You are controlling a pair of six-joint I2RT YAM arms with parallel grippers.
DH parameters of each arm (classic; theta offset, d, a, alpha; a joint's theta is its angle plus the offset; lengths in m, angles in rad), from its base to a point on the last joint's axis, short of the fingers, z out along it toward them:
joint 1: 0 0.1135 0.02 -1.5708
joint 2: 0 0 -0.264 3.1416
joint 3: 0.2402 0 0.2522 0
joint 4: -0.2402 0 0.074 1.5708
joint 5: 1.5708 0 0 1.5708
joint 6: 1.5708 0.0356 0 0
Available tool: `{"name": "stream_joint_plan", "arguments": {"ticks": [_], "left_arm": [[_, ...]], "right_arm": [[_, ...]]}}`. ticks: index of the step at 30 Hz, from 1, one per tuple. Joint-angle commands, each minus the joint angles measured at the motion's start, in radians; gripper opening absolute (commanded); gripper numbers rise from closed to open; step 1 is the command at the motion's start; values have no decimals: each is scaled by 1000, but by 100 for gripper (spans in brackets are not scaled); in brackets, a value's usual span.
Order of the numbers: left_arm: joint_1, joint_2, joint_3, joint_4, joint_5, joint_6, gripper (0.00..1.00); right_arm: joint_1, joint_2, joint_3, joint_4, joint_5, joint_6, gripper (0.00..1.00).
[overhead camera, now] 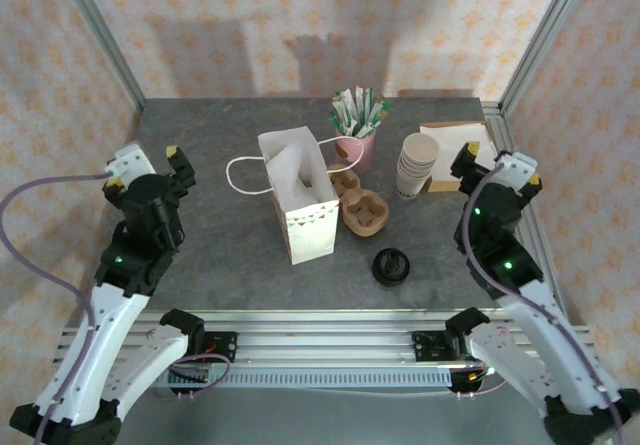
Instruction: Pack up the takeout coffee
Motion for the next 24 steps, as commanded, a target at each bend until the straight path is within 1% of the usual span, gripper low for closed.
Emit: {"name": "stream_joint_plan", "arguments": {"ticks": [1, 2, 3, 5, 6, 8, 10, 12, 13, 15, 19, 20, 21, 22, 23, 24], "left_arm": [[38, -15, -127, 83, -52, -72, 100], [40, -13, -170, 116, -61, -64, 100], [43, -8, -225, 166, -67, -49, 100], [51, 13, -328, 298, -32, 40, 100], [53, 29, -376, 357, 5, 83, 100], [53, 67, -434, 443, 44, 109, 100], [56, 125, -476, 498, 32, 91, 100], [60, 187, -508, 577, 41, 110, 100], [64, 233, -522, 626, 60, 129, 100], [74, 319, -535, 708, 72, 135, 100], [89, 481, -543, 859, 159, 178, 100], [90, 505, -533, 868, 165, 186, 100], [94, 526, -520, 885, 193, 202, 100], [96, 548, -526, 938, 227, 225, 100], [100, 565, -529, 976, 263, 242, 100], [103, 585, -525, 998, 307, 268, 100]], "right_arm": [[-218, 83, -107, 13, -294, 166, 99], [-267, 118, -136, 40, -357, 183, 99], [-308, 158, -163, 66, -393, 196, 99], [-346, 222, -214, 140, -414, 197, 99], [-355, 249, -254, 210, -422, 189, 99], [-356, 301, -355, 429, -436, 160, 100], [-356, 376, -470, 716, -461, 108, 99], [-356, 475, -528, 914, -449, 66, 99], [-356, 518, -528, 928, -422, 95, 99], [-355, 589, -529, 961, -485, 55, 99], [-356, 734, -559, 1162, -500, 69, 100], [-356, 769, -556, 1191, -518, 62, 100], [-355, 812, -551, 1213, -530, 54, 100], [-354, 853, -549, 1273, -524, 50, 99], [-353, 849, -547, 1267, -528, 50, 99], [-353, 816, -532, 1179, -524, 53, 99]]}}
